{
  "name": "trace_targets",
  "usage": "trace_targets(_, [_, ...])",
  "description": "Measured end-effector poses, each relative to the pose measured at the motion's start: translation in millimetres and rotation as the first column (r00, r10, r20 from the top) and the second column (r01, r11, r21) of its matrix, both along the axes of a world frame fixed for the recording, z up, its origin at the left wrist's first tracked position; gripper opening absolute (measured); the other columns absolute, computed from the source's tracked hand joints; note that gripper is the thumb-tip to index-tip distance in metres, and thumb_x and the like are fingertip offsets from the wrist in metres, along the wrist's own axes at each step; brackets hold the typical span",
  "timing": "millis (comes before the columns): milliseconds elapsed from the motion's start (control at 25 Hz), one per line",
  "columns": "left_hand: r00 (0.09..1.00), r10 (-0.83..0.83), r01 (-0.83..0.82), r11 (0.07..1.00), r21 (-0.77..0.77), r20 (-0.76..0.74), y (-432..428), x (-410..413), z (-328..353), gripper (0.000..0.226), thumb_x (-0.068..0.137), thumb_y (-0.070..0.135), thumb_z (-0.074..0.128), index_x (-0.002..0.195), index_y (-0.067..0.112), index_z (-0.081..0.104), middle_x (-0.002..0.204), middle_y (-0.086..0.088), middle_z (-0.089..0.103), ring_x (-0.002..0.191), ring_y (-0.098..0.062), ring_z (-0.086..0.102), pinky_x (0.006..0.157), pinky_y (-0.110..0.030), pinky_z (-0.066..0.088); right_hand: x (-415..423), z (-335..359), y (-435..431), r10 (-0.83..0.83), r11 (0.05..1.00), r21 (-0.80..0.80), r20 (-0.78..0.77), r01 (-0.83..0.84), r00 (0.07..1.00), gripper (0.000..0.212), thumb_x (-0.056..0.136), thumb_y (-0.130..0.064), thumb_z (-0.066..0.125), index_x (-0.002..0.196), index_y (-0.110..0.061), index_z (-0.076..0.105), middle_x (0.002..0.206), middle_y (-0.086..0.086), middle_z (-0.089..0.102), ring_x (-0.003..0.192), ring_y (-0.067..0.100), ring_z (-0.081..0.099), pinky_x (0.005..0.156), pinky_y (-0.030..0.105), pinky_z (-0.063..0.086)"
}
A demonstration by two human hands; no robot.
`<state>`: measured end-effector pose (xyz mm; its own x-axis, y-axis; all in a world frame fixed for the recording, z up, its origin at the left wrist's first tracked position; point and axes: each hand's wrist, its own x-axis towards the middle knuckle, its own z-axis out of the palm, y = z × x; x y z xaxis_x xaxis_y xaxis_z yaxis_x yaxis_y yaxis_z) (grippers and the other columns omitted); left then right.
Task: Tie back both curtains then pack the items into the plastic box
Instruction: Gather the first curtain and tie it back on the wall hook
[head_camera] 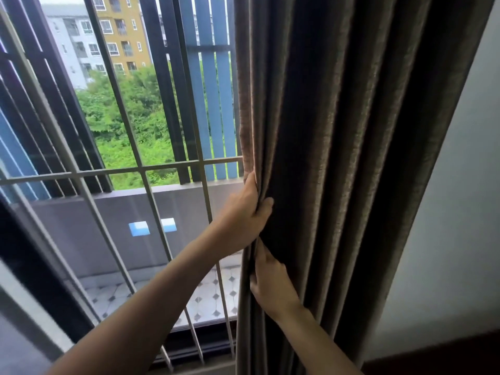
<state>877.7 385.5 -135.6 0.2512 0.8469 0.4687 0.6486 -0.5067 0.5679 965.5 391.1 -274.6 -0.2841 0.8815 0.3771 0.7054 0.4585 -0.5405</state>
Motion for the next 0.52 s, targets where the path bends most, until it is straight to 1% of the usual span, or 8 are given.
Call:
trace_targets(120, [0.996, 0.035, -0.037, 0.999, -0.016, -0.077, -5.0, -1.3, 1.6, 0.043, 0.094, 0.002, 0.038, 0.136, 0.003, 0.029, 0.089, 0.001, 0.049, 0.073, -0.013, 0.045, 0.06, -0.005, 0.034, 13.7, 3.5, -3.4, 0.103, 0.99, -0.1, 0.017, -0.101, 0.994, 0.09, 0.083, -0.009, 0.052, 0.149, -0.025, -0.006, 0.149, 0.004, 0.036, 0.109, 0.029, 0.06, 0.094, 0.039, 0.049])
trace_targets(200, [0.989, 0.062, -0.063, 0.998, -0.004, -0.133, -9.6, -1.4, 2.9, 0.048, 0.093, -0.002, 0.037, 0.139, -0.002, 0.025, 0.093, -0.004, 0.047, 0.077, -0.016, 0.043, 0.06, -0.012, 0.03, 22.6, 8.3, -17.8, 0.131, 0.991, -0.03, -0.059, -0.132, 0.99, 0.086, 0.082, -0.02, 0.057, 0.149, -0.027, 0.004, 0.15, 0.002, 0.035, 0.118, 0.023, 0.054, 0.102, 0.028, 0.042])
trace_targets(240, [0.986, 0.07, -0.071, 0.997, 0.002, -0.152, -12.1, -0.6, 3.8, 0.049, 0.092, -0.003, 0.037, 0.139, -0.003, 0.024, 0.094, -0.005, 0.046, 0.076, -0.016, 0.043, 0.061, -0.013, 0.027, 26.2, 10.2, -24.5, 0.095, 0.988, 0.131, -0.151, -0.075, 0.984, 0.078, 0.081, -0.023, 0.059, 0.147, -0.024, 0.018, 0.15, 0.002, 0.034, 0.126, 0.018, 0.047, 0.109, 0.021, 0.033])
trace_targets(280, [0.983, 0.075, -0.076, 0.997, 0.001, -0.165, -14.5, 0.6, 4.9, 0.049, 0.091, -0.005, 0.037, 0.139, -0.003, 0.023, 0.092, -0.004, 0.045, 0.073, -0.016, 0.042, 0.061, -0.014, 0.026, 29.7, 12.0, -29.6, 0.027, 0.945, 0.322, -0.268, 0.063, 0.963, 0.066, 0.082, -0.022, 0.06, 0.141, -0.019, 0.032, 0.148, 0.005, 0.036, 0.131, 0.017, 0.04, 0.112, 0.021, 0.026])
trace_targets(320, [0.981, 0.079, -0.081, 0.997, -0.003, -0.177, -16.8, 1.5, 6.7, 0.049, 0.091, -0.006, 0.037, 0.138, -0.002, 0.024, 0.086, -0.002, 0.045, 0.065, -0.014, 0.04, 0.058, -0.014, 0.026, 34.0, 13.8, -30.0, -0.041, 0.861, 0.45, -0.401, 0.236, 0.915, 0.056, 0.082, -0.019, 0.06, 0.134, -0.014, 0.04, 0.145, 0.009, 0.037, 0.133, 0.02, 0.037, 0.114, 0.026, 0.025])
trace_targets(360, [0.978, 0.084, -0.088, 0.996, -0.01, -0.191, -18.9, 2.5, 8.4, 0.049, 0.091, -0.007, 0.037, 0.138, 0.0, 0.025, 0.077, 0.0, 0.044, 0.06, -0.01, 0.039, 0.054, -0.015, 0.029, 39.4, 18.1, -26.6, -0.098, 0.789, 0.484, -0.508, 0.378, 0.856, 0.052, 0.084, -0.016, 0.06, 0.131, -0.01, 0.042, 0.143, 0.014, 0.037, 0.133, 0.023, 0.037, 0.114, 0.032, 0.027])
trace_targets(440, [0.976, 0.08, -0.089, 0.996, -0.032, -0.203, -21.7, 3.7, 10.6, 0.049, 0.091, -0.006, 0.036, 0.138, 0.003, 0.025, 0.071, 0.0, 0.045, 0.059, -0.007, 0.041, 0.051, -0.011, 0.034, 53.5, 29.5, -14.7, -0.207, 0.801, 0.353, -0.596, 0.484, 0.776, 0.059, 0.086, -0.014, 0.062, 0.137, -0.007, 0.033, 0.144, 0.017, 0.035, 0.134, 0.021, 0.036, 0.111, 0.04, 0.034])
trace_targets(520, [0.978, 0.064, -0.076, 0.996, -0.056, -0.197, -22.9, 6.9, 10.4, 0.051, 0.092, -0.005, 0.035, 0.14, 0.004, 0.022, 0.082, -0.012, 0.052, 0.067, -0.02, 0.048, 0.051, -0.019, 0.03, 69.0, 33.2, -4.0, -0.288, 0.885, 0.147, -0.574, 0.442, 0.767, 0.071, 0.087, -0.017, 0.063, 0.144, -0.01, 0.022, 0.145, 0.011, 0.035, 0.125, 0.002, 0.036, 0.109, 0.036, 0.037])
